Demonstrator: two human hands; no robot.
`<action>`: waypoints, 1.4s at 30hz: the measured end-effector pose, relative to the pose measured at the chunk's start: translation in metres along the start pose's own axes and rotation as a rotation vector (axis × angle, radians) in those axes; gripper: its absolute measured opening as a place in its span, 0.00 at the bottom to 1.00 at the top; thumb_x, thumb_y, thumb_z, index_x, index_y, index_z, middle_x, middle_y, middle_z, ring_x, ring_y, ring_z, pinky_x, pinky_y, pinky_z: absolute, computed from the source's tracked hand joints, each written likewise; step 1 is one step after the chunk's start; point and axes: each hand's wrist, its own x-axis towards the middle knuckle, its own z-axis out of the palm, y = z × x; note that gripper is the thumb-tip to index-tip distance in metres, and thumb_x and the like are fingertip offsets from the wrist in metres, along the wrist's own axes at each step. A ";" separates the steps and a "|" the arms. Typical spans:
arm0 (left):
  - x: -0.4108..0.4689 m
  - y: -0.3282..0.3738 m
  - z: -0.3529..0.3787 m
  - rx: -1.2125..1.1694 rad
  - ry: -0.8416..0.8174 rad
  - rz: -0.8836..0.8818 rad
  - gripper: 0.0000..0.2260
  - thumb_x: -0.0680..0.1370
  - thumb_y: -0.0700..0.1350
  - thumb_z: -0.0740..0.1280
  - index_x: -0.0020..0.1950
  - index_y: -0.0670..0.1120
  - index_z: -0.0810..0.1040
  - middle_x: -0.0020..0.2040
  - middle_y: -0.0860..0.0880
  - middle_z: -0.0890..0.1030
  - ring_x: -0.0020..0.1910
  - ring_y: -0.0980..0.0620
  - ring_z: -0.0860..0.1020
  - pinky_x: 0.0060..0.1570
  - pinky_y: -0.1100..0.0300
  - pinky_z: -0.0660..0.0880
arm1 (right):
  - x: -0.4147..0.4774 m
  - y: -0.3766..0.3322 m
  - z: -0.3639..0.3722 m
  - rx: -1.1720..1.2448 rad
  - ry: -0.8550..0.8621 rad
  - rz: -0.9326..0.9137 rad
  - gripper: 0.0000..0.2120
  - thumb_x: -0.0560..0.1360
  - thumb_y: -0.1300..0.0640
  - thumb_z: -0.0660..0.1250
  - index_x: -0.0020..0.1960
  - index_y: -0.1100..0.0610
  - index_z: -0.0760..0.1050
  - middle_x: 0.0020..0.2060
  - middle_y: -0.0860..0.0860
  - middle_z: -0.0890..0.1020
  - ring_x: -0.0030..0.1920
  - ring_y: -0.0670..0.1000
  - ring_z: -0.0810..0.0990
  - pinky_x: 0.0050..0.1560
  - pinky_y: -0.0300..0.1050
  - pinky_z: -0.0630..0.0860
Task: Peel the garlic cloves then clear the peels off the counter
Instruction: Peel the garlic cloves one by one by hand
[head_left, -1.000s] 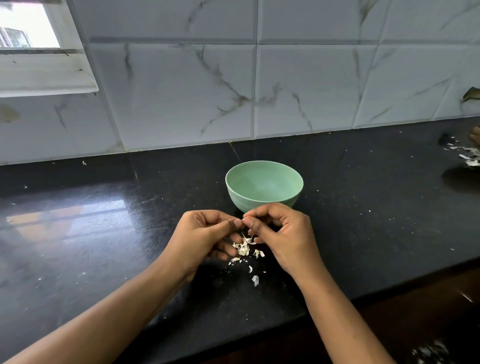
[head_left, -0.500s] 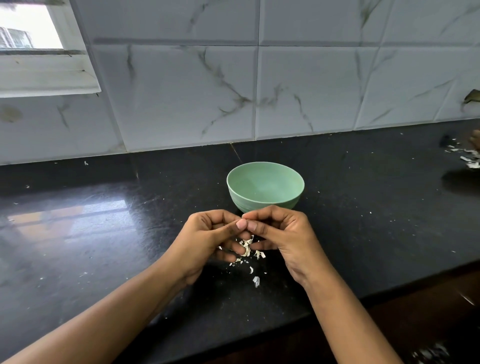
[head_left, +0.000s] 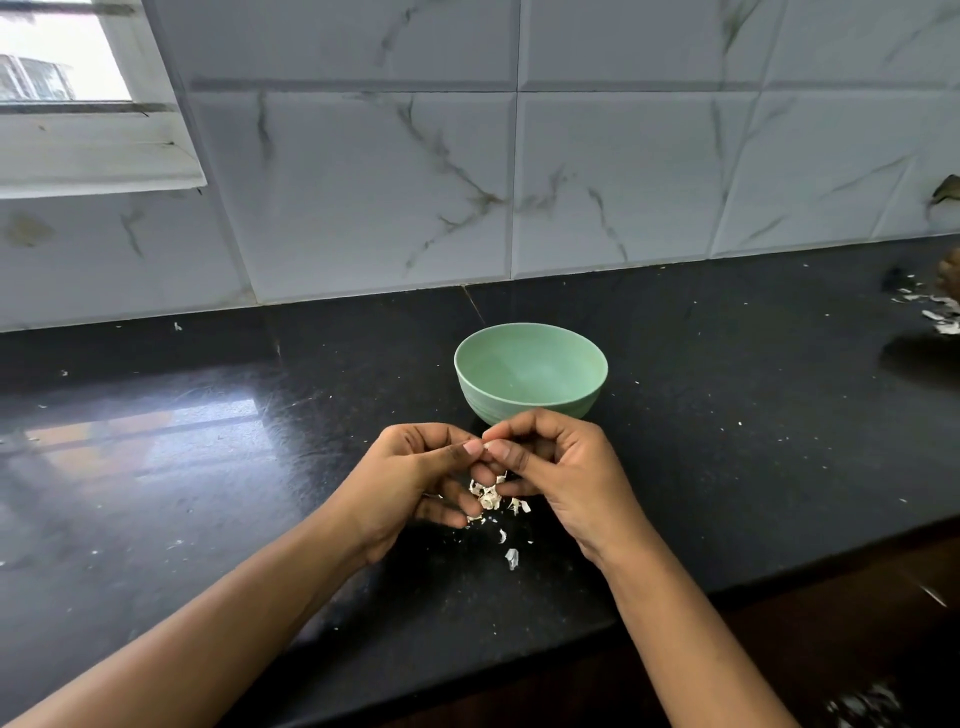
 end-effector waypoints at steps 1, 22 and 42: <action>0.000 0.001 -0.001 0.033 0.019 0.018 0.07 0.78 0.40 0.64 0.43 0.42 0.81 0.36 0.44 0.82 0.26 0.52 0.78 0.24 0.63 0.75 | 0.000 -0.001 0.000 -0.022 0.018 -0.022 0.04 0.73 0.66 0.69 0.44 0.58 0.80 0.33 0.50 0.83 0.36 0.47 0.82 0.36 0.40 0.80; 0.096 0.001 0.001 0.114 0.363 -0.011 0.15 0.73 0.33 0.60 0.57 0.43 0.77 0.48 0.41 0.81 0.45 0.45 0.79 0.49 0.50 0.77 | 0.011 -0.042 -0.028 -0.201 0.056 -0.040 0.12 0.74 0.69 0.68 0.39 0.53 0.80 0.32 0.48 0.81 0.36 0.44 0.80 0.38 0.36 0.78; 0.074 0.000 0.013 0.339 0.384 0.150 0.18 0.75 0.34 0.59 0.63 0.47 0.73 0.45 0.52 0.80 0.43 0.51 0.79 0.40 0.55 0.76 | 0.044 -0.069 -0.055 -0.823 0.050 0.007 0.11 0.72 0.70 0.66 0.41 0.55 0.80 0.39 0.49 0.83 0.40 0.44 0.83 0.40 0.37 0.81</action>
